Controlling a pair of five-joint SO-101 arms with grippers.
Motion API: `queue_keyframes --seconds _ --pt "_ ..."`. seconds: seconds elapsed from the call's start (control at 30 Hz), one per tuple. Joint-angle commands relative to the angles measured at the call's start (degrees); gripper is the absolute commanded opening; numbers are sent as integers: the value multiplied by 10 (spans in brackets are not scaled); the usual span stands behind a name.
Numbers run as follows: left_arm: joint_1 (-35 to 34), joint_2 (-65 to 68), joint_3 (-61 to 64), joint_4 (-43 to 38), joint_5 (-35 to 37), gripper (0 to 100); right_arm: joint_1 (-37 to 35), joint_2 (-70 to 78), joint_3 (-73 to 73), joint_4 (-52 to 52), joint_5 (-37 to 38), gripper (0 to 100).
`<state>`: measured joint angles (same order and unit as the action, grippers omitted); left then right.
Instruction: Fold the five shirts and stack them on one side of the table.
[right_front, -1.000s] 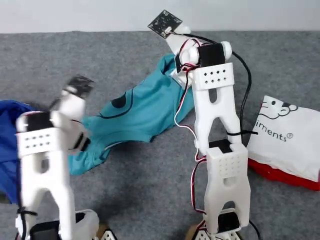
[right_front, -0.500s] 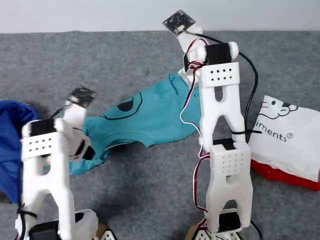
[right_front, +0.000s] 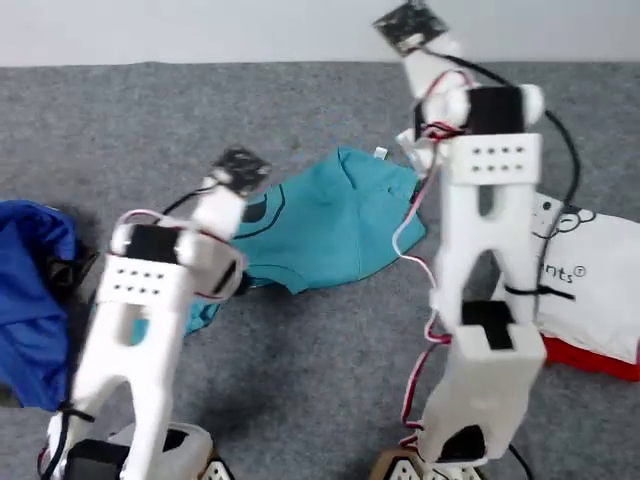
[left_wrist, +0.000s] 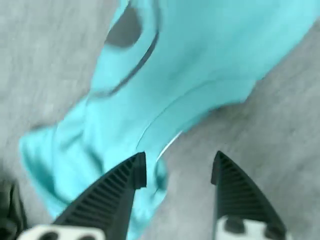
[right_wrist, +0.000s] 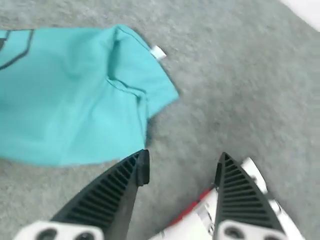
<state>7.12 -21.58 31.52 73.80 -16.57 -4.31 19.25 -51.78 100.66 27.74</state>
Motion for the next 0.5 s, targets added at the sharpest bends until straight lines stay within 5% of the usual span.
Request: queue_keyframes --seconds 0.0,0.47 --pt "58 50 -33 -50 21 221 43 -80 35 23 -8 213" --pt "180 407 -293 -26 40 216 133 -173 199 22 -9 213"
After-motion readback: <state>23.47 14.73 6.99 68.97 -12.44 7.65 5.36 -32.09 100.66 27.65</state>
